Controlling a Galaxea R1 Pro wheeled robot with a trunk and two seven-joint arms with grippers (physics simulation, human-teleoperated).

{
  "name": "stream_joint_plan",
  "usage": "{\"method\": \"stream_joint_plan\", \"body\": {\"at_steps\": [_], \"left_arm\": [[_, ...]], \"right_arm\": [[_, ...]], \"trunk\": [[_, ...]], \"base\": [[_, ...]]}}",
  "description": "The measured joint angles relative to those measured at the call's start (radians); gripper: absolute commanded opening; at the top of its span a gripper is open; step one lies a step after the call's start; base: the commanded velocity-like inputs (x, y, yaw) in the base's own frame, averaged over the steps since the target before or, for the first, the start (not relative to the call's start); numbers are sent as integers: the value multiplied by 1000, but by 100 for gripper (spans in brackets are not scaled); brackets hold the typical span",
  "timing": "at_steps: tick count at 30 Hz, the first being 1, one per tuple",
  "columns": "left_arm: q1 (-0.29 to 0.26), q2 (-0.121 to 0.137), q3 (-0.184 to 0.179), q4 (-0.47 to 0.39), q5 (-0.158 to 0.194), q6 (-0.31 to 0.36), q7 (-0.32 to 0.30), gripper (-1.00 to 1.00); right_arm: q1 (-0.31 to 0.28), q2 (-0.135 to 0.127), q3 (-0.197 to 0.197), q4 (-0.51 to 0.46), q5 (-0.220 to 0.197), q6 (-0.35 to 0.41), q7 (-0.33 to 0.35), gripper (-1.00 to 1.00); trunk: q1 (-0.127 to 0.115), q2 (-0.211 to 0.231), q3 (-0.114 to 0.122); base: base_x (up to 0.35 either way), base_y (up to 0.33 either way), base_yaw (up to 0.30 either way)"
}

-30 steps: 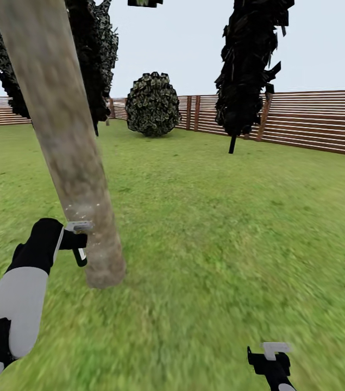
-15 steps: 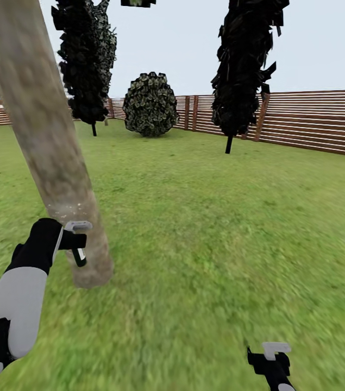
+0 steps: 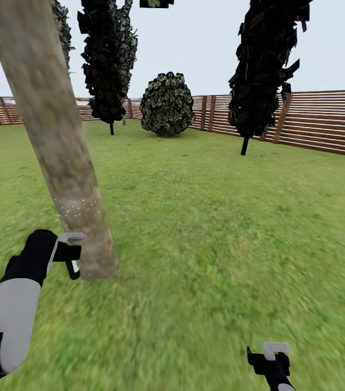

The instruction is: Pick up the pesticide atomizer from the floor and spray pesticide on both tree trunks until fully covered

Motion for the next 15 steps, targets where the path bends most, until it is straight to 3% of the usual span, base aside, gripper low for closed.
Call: {"method": "stream_joint_plan", "body": {"at_steps": [2, 8, 13, 15], "left_arm": [[1, -21, 1, 1, -5, -2, 2, -100], [26, 2, 6, -1, -12, -6, 18, -100], [28, -17, 0, 0, -8, -6, 20, -100], [29, -13, 3, 0, -14, -7, 20, -100]], "right_arm": [[0, -1, 0, 0, 1, 0, 0, 100], [0, -1, 0, 0, 1, 0, 0, 100], [0, 0, 0, 0, 0, 0, 0, 100], [0, 0, 0, 0, 0, 0, 0, 100]], "trunk": [[0, 0, 0], [0, 0, 0], [0, 0, 0], [0, 0, 0]], "base": [[197, -226, 6], [244, -183, 1], [224, -196, 0], [81, -252, 18]]}}
